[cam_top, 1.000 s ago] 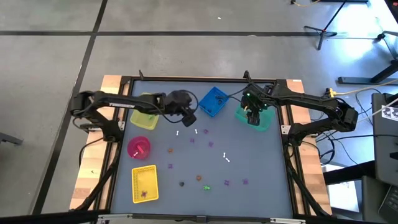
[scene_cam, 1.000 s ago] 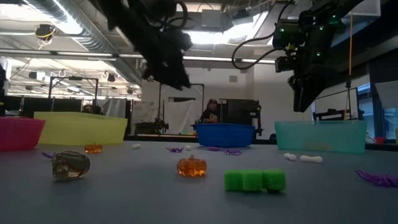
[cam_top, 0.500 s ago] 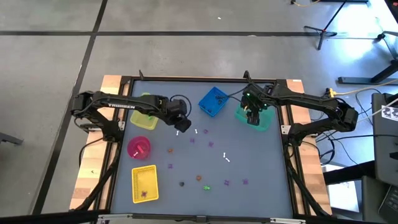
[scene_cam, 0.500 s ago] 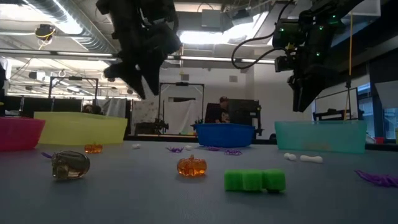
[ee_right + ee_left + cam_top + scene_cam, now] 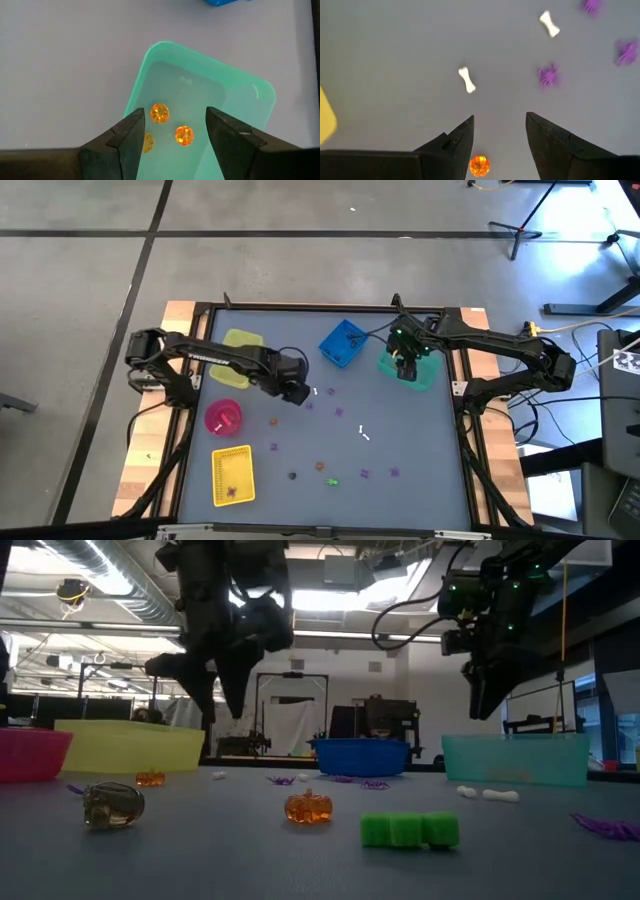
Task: Sort Halloween decoration
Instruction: Put the white bone toy into the red bowl
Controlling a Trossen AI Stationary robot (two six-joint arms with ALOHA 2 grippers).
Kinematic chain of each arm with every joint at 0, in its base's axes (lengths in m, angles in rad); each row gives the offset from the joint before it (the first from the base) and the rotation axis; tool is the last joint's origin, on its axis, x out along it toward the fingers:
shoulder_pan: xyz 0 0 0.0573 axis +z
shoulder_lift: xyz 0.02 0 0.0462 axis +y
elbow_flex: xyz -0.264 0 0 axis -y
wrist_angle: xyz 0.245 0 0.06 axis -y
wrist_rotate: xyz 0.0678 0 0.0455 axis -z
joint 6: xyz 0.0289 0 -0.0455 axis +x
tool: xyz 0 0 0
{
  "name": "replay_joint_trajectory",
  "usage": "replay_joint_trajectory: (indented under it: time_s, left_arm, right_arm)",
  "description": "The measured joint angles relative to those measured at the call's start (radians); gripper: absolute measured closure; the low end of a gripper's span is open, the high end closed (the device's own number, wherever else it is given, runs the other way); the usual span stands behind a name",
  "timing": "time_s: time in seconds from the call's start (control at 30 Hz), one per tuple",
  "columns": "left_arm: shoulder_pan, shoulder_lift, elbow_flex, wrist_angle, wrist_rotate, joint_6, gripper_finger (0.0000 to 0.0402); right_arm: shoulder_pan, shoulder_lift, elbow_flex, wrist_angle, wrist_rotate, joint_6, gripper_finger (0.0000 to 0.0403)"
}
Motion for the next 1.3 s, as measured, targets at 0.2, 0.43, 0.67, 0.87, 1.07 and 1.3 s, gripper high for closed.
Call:
replay_joint_trajectory:
  time_s: [0.2, 0.43, 0.67, 0.87, 1.07, 1.3]
  left_arm:
    - [-0.021, 0.06, 0.0, 0.001, 0.045, -0.021, 0.0239]
    - [-0.008, 0.112, 0.0, 0.003, 0.034, -0.023, 0.0239]
    - [0.027, 0.177, 0.0, 0.011, 0.03, -0.015, 0.0239]
    - [0.056, 0.19, -0.001, 0.021, 0.016, -0.015, 0.0239]
    - [0.073, 0.19, -0.001, 0.035, 0.001, -0.015, 0.0239]
    - [0.07, 0.19, -0.001, 0.035, 0.001, -0.015, 0.0239]
  right_arm:
    - [0.0, 0.0, 0.0, 0.025, 0.0, 0.0, 0.0194]
    - [0.0, 0.0, 0.0, 0.035, 0.0, 0.035, 0.0194]
    - [0.0, 0.0, 0.0, 0.036, 0.0, 0.038, 0.0194]
    - [0.0, 0.0, 0.0, 0.036, 0.0, 0.038, 0.0194]
    - [0.0, 0.0, 0.0, 0.036, 0.0, 0.038, 0.0194]
    - [0.0, 0.0, 0.0, 0.036, 0.0, 0.038, 0.0194]
